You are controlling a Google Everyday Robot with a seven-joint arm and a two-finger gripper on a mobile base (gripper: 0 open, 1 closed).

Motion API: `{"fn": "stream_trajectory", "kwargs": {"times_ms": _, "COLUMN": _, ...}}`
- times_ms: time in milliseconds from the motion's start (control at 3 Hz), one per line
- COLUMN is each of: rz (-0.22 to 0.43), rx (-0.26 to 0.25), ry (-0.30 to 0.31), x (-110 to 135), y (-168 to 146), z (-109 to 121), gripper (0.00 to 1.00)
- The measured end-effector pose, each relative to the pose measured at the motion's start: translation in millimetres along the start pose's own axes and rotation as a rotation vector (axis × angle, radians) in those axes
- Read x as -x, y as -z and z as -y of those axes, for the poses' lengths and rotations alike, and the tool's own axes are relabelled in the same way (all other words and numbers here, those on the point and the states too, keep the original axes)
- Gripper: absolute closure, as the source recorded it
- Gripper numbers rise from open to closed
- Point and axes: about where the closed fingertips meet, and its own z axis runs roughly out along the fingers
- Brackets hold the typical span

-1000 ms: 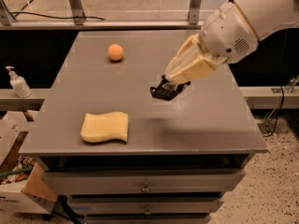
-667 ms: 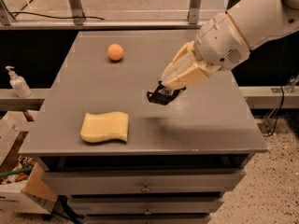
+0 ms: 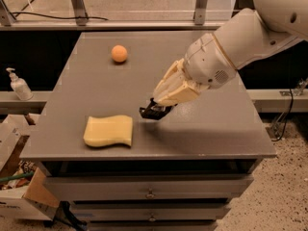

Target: Move rxbar chocolate near sponge

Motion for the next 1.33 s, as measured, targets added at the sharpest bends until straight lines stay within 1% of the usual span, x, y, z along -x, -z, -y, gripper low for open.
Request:
{"fn": "stream_trajectory", "kwargs": {"times_ms": 333, "rz": -0.002, "rx": 0.042, "ry": 0.012, "x": -5, "y": -21, "z": -9, "gripper": 1.00}}
{"fn": "stream_trajectory", "kwargs": {"times_ms": 667, "rz": -0.001, "rx": 0.110, "ry": 0.002, "x": -11, "y": -38, "z": -17, "gripper": 0.84}}
{"fn": "stream_trajectory", "kwargs": {"times_ms": 1000, "rz": 0.003, "rx": 0.177, "ry": -0.009, "x": -15, "y": -51, "z": -24, "gripper": 0.60}}
{"fn": "stream_trajectory", "kwargs": {"times_ms": 1333, "rz": 0.006, "rx": 0.216, "ry": -0.018, "x": -18, "y": -57, "z": -28, "gripper": 0.36}}
